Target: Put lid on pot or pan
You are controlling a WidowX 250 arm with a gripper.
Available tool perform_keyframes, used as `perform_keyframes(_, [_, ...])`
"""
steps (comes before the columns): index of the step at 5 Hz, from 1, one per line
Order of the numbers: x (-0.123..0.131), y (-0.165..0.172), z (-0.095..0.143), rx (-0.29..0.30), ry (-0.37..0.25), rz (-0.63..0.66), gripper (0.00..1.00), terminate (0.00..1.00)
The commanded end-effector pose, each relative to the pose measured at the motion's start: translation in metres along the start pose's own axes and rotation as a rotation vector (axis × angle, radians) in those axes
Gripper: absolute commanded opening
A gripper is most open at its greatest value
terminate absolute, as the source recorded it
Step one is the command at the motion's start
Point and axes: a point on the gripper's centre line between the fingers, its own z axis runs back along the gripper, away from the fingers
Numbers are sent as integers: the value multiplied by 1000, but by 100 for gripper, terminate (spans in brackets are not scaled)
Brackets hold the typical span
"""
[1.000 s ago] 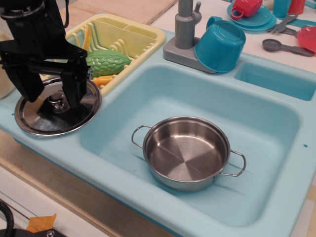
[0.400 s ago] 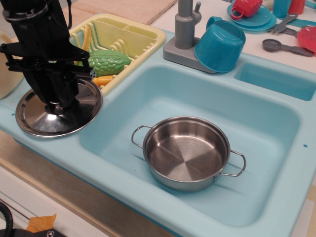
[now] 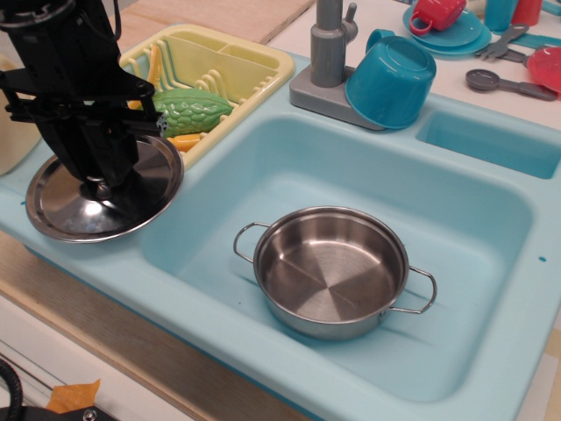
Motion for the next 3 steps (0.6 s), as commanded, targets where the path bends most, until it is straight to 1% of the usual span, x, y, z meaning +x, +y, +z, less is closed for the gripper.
perform_keyframes(1, [10,-31,25,-13,-90,-40,0,0])
perform_keyframes(2, [13,-56,24,-37,-90,-60,0,0])
perform_keyframes(3, [14,-85,17,-79,-86,-91,0,0])
